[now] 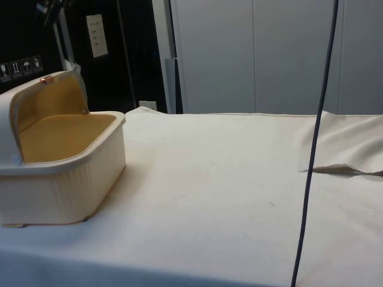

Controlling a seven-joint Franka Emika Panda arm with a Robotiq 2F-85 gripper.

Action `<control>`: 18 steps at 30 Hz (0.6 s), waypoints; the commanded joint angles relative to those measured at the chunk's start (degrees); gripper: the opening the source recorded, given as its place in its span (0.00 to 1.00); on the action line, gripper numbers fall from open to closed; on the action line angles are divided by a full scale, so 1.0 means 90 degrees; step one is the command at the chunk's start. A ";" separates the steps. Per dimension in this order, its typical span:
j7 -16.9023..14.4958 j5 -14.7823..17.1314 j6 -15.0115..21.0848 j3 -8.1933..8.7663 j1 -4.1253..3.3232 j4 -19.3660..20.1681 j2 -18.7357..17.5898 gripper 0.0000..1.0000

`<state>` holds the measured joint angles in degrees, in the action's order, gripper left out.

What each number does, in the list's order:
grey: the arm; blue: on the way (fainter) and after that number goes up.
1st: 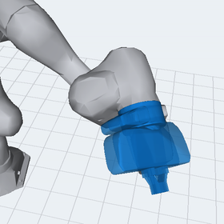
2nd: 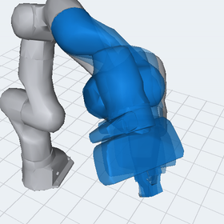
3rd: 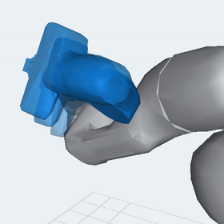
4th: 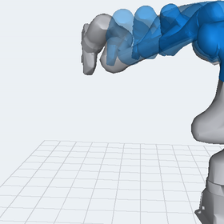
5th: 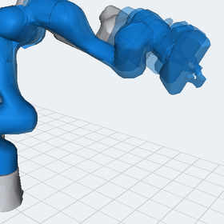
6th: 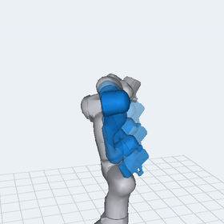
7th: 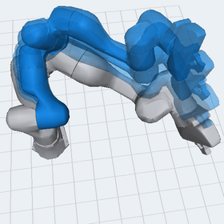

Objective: Open the lid, then close it.

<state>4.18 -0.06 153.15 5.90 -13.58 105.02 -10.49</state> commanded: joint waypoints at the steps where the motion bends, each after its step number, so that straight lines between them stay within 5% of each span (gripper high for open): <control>1: 0.0025 -0.0038 -0.0006 0.0013 -0.0013 -0.0006 0.0000 0.38; 13: 0.0045 -0.0064 -0.0006 0.0000 -0.0025 -0.0051 -0.0038 0.98; 18: 0.0038 -0.0064 -0.0006 -0.0006 -0.0025 -0.0127 -0.0108 1.00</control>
<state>4.18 -0.17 153.15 5.73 -13.75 104.28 -11.12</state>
